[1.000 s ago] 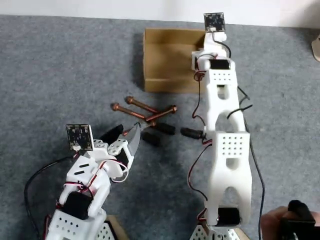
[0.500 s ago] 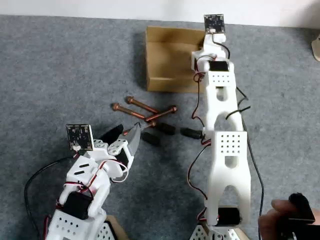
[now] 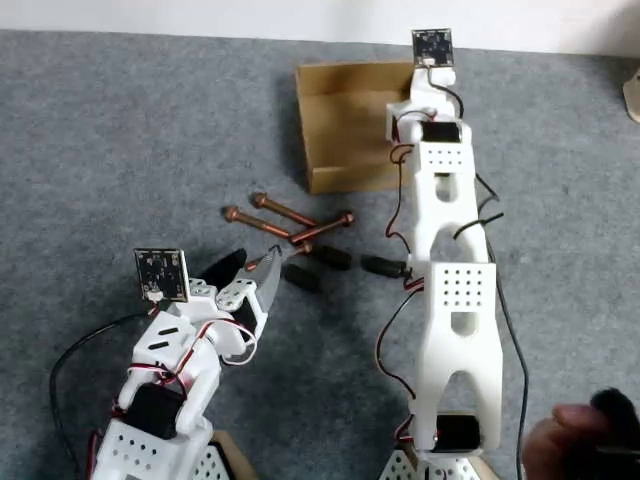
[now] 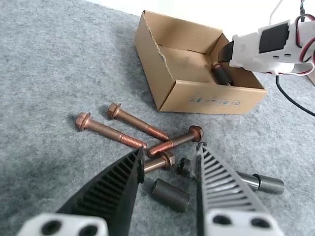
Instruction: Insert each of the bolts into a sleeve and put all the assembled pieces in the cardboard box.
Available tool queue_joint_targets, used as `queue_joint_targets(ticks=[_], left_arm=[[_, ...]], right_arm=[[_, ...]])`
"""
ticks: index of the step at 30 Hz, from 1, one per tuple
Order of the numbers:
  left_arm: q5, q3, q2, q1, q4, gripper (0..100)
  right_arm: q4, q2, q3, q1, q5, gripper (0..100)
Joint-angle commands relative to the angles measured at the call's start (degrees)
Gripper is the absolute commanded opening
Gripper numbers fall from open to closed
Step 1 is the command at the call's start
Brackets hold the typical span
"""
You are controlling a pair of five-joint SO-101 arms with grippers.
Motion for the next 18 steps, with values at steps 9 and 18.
queue_joint_targets(ticks=[9, 18], left_arm=[[-0.2, 1.1, -0.8, -0.5, 0.2, 17], [-0.1, 1.1, -0.8, -0.4, 0.2, 17]], right_arm=[[19.3, -18.0, -2.7, -0.7, -3.6, 13.2], [37.0, -22.5, -2.7, -0.8, -5.5, 13.2]])
